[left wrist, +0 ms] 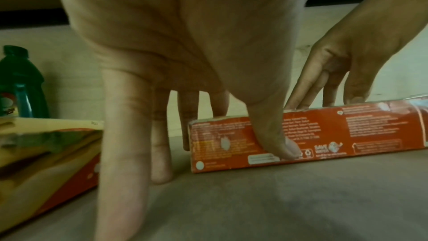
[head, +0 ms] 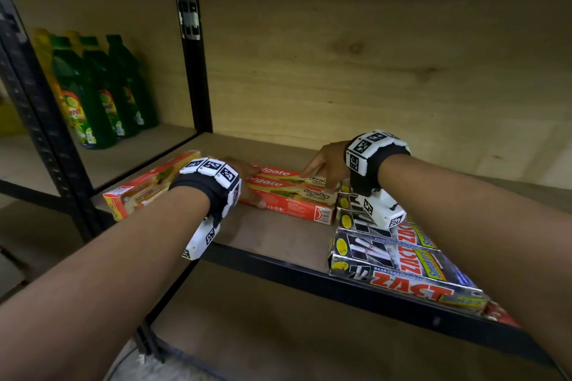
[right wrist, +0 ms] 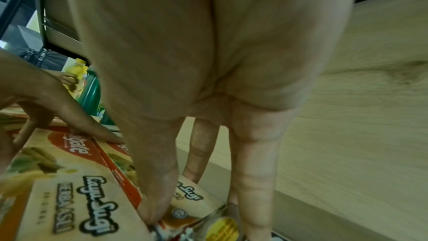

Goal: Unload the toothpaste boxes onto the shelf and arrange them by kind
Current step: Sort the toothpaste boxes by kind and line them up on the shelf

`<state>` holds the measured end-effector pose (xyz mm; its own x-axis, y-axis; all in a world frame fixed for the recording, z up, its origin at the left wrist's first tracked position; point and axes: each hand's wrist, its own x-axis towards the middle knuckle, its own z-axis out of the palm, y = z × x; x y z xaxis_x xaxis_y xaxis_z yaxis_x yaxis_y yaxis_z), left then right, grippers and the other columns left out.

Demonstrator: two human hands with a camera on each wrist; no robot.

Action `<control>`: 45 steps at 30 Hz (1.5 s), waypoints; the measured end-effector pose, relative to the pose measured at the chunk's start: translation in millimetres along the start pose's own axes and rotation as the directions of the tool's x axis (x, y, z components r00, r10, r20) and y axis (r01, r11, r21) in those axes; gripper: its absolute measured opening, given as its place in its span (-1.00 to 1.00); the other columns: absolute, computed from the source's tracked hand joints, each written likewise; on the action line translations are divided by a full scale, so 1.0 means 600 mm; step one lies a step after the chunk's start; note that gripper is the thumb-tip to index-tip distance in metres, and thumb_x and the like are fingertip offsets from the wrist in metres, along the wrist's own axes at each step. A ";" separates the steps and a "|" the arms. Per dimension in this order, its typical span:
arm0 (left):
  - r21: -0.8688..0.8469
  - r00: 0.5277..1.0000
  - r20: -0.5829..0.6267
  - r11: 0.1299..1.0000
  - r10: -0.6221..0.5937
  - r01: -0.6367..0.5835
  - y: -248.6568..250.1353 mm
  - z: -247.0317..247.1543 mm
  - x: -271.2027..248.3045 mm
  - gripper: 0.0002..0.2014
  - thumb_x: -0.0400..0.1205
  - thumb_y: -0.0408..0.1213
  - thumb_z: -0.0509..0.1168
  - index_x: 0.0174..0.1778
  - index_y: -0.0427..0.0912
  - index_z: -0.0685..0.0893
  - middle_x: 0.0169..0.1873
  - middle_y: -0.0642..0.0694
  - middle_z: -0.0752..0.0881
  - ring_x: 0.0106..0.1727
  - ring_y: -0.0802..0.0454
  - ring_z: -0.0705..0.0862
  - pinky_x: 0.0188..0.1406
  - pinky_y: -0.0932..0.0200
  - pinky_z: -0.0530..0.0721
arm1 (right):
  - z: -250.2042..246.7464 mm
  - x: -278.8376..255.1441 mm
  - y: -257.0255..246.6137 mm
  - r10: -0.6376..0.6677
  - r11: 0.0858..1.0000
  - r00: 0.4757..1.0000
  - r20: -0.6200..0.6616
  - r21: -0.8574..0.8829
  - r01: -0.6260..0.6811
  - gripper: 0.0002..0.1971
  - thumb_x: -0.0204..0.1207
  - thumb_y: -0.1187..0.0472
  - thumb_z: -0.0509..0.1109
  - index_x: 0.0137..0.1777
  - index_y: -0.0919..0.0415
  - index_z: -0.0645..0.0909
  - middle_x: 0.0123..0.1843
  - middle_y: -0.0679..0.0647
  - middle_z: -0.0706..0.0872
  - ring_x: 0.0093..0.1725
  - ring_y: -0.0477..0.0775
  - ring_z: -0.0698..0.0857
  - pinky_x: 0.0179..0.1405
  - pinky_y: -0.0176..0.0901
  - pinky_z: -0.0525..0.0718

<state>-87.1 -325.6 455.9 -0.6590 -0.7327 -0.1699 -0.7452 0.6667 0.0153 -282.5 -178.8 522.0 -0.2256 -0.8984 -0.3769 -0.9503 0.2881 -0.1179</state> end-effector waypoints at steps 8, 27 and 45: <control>-0.051 0.994 -0.067 0.995 0.081 -0.084 0.014 -0.010 -0.029 -0.06 0.41 0.35 0.41 0.67 0.14 0.22 0.64 -0.01 0.30 0.59 -0.08 0.35 0.52 0.09 0.29 | 0.003 -0.023 -0.009 0.059 0.996 0.998 -0.023 -0.063 -0.060 -0.37 0.51 0.27 0.50 0.53 -0.20 0.48 0.35 -0.01 0.59 -0.14 -0.20 0.60 -0.42 -0.51 0.54; -0.034 0.938 -0.341 0.997 0.059 -0.075 -0.064 -0.055 -0.151 -0.72 0.60 -0.01 0.23 0.13 -0.03 0.66 0.06 -0.09 0.70 0.08 -0.15 0.70 0.00 0.08 0.68 | 0.039 -0.057 -0.155 -0.035 0.996 0.951 -0.309 -0.090 0.007 -0.45 0.58 0.30 0.28 0.57 -0.06 0.40 0.53 0.10 0.50 0.41 0.14 0.56 0.29 -0.12 0.59; -0.181 0.944 -0.313 0.982 -0.103 0.047 -0.279 -0.008 -0.262 -0.67 0.64 0.09 0.28 0.32 0.22 0.67 0.29 0.06 0.69 0.25 0.03 0.66 0.14 0.18 0.64 | 0.136 0.029 -0.426 -0.134 0.989 0.963 -0.233 -0.092 0.116 -0.39 0.50 -0.25 0.29 0.49 -0.57 0.11 0.65 0.09 0.00 0.48 0.43 0.40 0.39 0.24 0.54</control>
<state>140.5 -322.8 484.9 -0.5777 -0.8030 0.1467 -0.7814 0.5960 0.1852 -26.1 -240.8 470.7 -0.1397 -0.9812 -0.1332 -0.9857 0.1506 -0.0761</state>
